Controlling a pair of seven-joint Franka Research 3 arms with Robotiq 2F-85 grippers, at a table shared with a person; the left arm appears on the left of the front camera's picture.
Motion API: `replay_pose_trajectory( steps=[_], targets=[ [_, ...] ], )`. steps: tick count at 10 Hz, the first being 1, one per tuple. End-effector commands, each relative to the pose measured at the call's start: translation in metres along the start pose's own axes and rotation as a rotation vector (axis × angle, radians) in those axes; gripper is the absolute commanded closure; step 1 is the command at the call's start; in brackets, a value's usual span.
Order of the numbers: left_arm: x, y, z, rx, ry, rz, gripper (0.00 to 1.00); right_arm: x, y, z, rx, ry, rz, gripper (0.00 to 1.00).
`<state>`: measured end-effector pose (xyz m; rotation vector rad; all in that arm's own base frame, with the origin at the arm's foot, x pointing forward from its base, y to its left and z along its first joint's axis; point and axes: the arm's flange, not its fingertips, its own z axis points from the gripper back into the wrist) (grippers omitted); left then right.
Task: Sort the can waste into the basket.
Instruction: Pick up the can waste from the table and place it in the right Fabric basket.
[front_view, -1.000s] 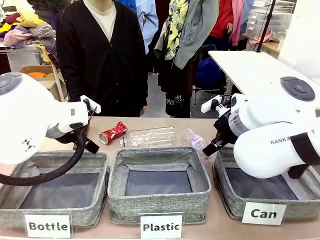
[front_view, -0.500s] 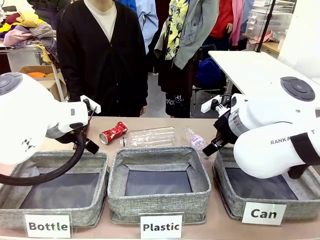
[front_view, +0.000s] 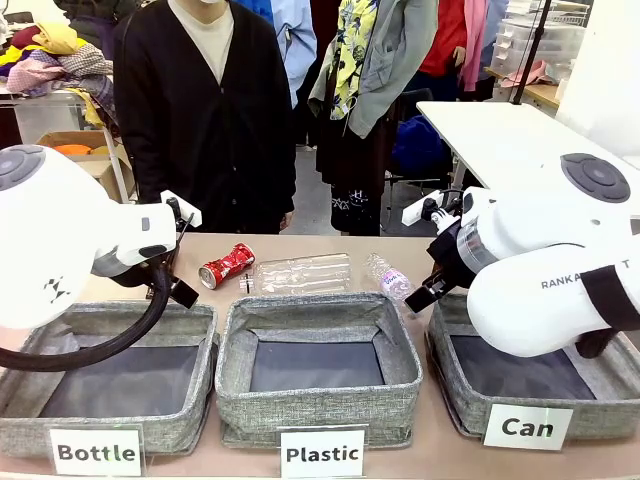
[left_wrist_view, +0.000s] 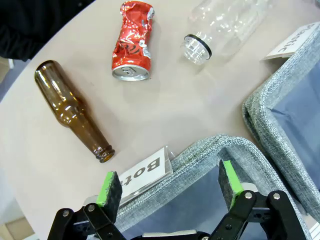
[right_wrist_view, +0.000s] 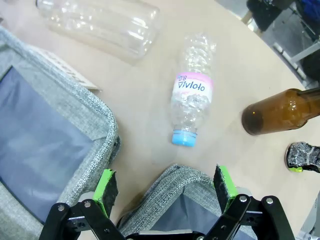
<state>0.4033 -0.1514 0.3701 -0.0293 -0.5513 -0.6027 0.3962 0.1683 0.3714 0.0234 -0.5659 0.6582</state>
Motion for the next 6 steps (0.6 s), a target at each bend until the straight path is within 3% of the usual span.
replay_pose_trajectory(
  steps=[1,6],
  targets=[
    [-0.0001,0.0005,0.0001,0.001,0.0,0.001,0.0,0.0,-0.0001,0.0,0.0,0.0,-0.001,0.0],
    [-0.0001,0.0005,0.0001,0.001,0.0,0.001,0.0,0.0,-0.0001,0.0,0.0,0.0,-0.001,0.0]
  ],
)
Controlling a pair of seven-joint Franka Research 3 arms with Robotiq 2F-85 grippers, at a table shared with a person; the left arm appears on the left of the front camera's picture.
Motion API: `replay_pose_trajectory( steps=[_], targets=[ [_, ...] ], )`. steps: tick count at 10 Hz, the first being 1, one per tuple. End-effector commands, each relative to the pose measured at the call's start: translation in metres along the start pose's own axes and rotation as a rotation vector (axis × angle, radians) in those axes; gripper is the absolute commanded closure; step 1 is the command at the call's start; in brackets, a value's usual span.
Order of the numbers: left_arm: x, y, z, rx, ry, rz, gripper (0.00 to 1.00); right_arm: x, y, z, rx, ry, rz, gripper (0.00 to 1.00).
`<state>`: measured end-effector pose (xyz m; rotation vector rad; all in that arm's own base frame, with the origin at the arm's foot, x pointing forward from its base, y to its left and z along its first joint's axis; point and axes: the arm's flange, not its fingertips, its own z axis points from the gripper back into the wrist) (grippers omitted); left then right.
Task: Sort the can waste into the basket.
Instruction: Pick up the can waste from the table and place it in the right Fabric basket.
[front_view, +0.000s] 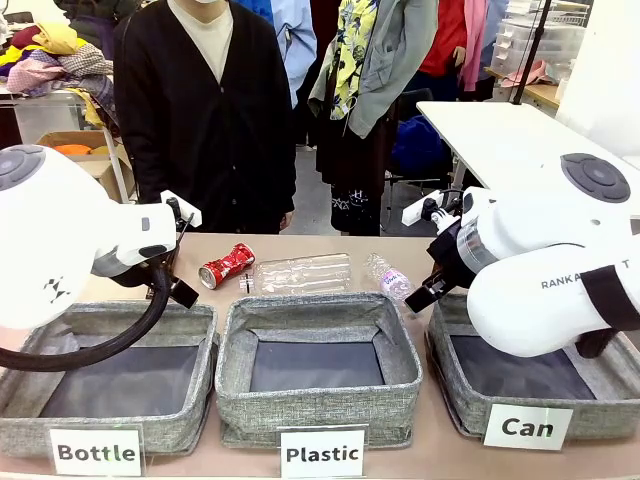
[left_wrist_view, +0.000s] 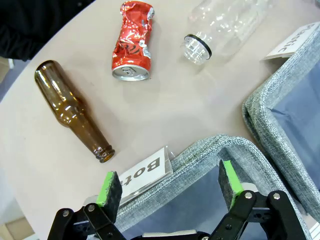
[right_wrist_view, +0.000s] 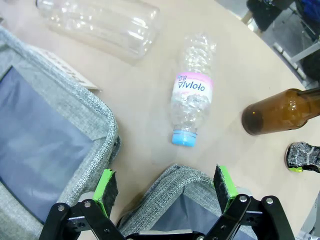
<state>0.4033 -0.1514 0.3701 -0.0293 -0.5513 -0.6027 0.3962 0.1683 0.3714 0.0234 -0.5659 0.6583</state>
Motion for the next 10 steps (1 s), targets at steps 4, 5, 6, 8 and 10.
replay_pose_trajectory(
  steps=[4,5,6,8,10],
  targets=[
    [0.0,0.0,0.0,0.001,0.0,0.001,0.0,0.0,0.0,0.0,0.0,0.0,-0.001,0.0],
    [0.0,0.0,0.0,0.0,0.0,0.0,0.0,0.0,0.0,0.0,0.0,0.0,0.0,0.0],
    [0.004,-0.01,0.017,-0.085,-0.036,-0.027,0.0,0.002,-0.001,0.012,0.033,0.005,0.004,0.0],
    [0.008,-0.024,0.054,-0.376,-0.083,-0.027,0.0,0.016,0.003,0.044,0.193,0.017,-0.156,0.0],
    [0.003,-0.018,0.089,-0.584,-0.06,0.074,0.0,0.018,-0.001,0.084,0.486,0.048,-0.289,0.0]
  ],
)
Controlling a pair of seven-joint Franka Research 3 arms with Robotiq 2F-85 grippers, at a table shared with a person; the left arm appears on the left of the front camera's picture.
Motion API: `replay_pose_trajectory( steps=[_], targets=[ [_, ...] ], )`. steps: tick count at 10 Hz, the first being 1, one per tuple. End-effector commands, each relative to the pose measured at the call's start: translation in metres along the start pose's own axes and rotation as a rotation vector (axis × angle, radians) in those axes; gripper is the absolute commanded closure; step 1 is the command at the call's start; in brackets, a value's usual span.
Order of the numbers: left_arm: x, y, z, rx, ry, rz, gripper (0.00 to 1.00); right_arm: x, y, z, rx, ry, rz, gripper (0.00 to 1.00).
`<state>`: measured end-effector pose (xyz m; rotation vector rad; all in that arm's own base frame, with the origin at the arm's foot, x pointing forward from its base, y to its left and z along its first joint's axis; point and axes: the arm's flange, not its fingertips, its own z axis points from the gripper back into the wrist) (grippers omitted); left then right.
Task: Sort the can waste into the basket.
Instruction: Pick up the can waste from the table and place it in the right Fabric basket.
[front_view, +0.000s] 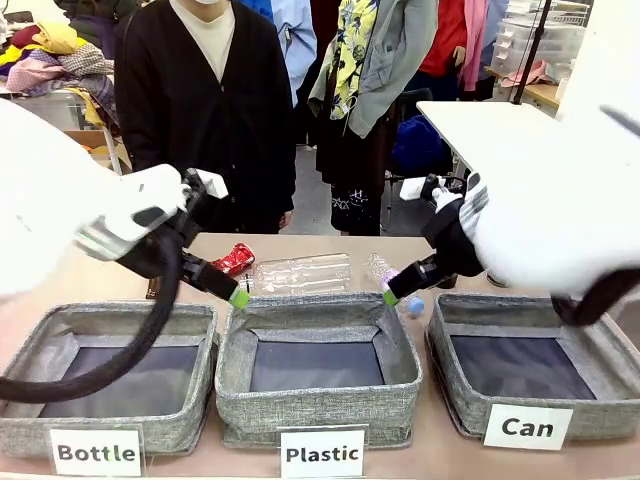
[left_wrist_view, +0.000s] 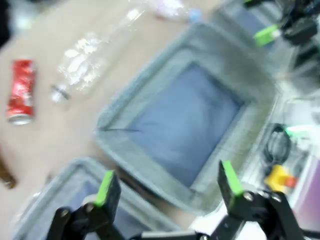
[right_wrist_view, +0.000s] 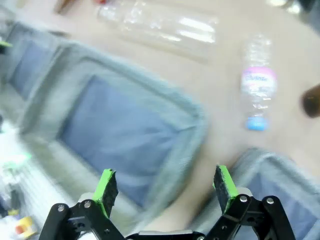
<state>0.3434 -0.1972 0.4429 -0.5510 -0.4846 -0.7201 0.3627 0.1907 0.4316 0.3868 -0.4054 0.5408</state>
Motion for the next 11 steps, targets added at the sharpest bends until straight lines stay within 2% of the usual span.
replay_pose_trajectory(
  steps=[1,2,3,4,6,8,10,11],
  targets=[
    [-0.022,0.035,0.045,-0.134,0.004,0.116,0.0,-0.006,-0.028,0.048,0.303,0.037,-0.095,0.0],
    [-0.033,0.035,0.067,-0.193,-0.041,0.142,0.0,-0.015,-0.04,0.069,0.434,0.024,-0.13,0.0],
    [-0.049,0.043,0.093,-0.29,-0.051,0.107,0.0,-0.028,-0.06,0.091,0.561,-0.027,-0.146,0.0],
    [-0.073,0.064,0.123,-0.352,-0.131,0.134,0.0,-0.048,-0.089,0.11,0.59,-0.129,-0.245,0.0],
    [-0.121,0.114,0.162,-0.472,-0.331,0.281,0.0,-0.089,-0.141,0.128,0.613,-0.258,-0.396,0.0],
    [-0.172,0.148,0.166,-0.455,-0.503,0.509,0.0,-0.133,-0.19,0.132,0.605,-0.335,-0.579,0.0],
    [-0.202,0.169,0.162,-0.423,-0.565,0.694,0.0,-0.168,-0.22,0.135,0.605,-0.436,-0.715,0.0],
    [-0.22,0.167,0.157,-0.427,-0.608,0.735,0.0,-0.179,-0.23,0.137,0.596,-0.455,-0.757,0.0]
  ],
)
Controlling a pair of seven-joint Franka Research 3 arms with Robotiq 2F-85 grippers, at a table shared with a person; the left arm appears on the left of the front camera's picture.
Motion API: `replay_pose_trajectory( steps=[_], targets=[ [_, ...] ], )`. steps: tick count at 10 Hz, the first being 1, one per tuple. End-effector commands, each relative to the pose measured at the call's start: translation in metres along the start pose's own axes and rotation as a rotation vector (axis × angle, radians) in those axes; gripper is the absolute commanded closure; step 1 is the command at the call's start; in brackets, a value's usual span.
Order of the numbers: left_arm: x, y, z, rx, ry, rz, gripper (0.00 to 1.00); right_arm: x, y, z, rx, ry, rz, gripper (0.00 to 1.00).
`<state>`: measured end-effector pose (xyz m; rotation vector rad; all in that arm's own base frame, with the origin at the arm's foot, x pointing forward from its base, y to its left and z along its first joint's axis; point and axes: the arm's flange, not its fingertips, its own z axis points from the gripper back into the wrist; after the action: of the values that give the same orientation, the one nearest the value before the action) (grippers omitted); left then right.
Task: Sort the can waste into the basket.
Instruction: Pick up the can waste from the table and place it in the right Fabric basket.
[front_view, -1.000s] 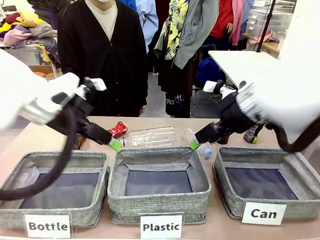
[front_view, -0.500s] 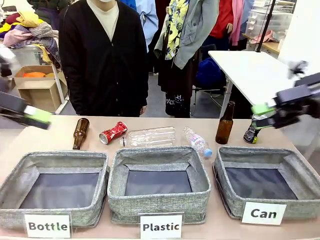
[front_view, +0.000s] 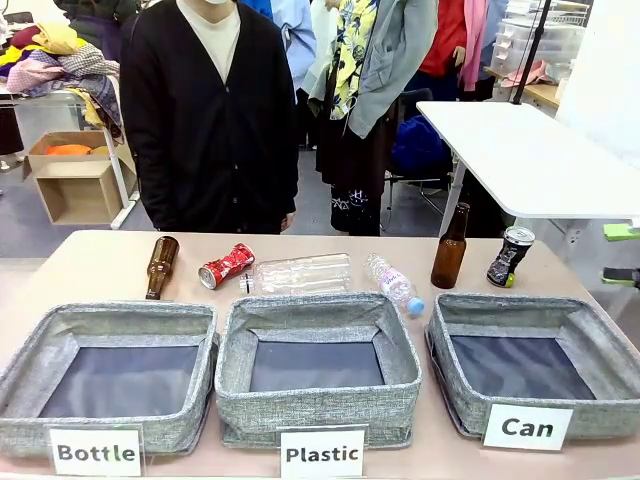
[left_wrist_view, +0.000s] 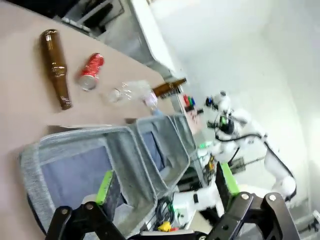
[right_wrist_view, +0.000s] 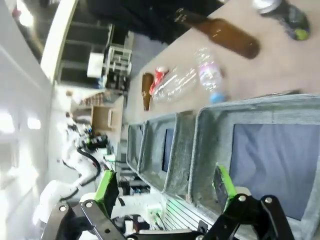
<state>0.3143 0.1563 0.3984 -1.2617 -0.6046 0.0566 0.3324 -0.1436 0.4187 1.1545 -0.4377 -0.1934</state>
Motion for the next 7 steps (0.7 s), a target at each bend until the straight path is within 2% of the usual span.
replay_pose_trajectory(
  steps=[1,3,4,5,7],
  targets=[
    [-0.061,-0.012,-0.025,-0.026,-0.101,0.029,0.0,-0.024,-0.007,-0.005,0.042,-0.064,0.002,0.0],
    [-0.06,-0.021,-0.028,-0.016,-0.149,0.026,0.0,-0.019,-0.011,-0.011,0.025,-0.076,-0.011,0.0],
    [-0.068,-0.023,-0.035,0.003,-0.154,0.016,0.0,0.001,-0.014,0.011,0.016,-0.058,-0.043,0.0],
    [0.007,0.012,0.002,-0.009,-0.115,0.065,0.0,0.001,-0.014,0.011,0.016,-0.058,-0.043,0.0],
    [0.007,0.012,0.002,-0.009,-0.115,0.065,0.0,0.001,-0.014,0.011,0.016,-0.058,-0.043,0.0]
  ],
)
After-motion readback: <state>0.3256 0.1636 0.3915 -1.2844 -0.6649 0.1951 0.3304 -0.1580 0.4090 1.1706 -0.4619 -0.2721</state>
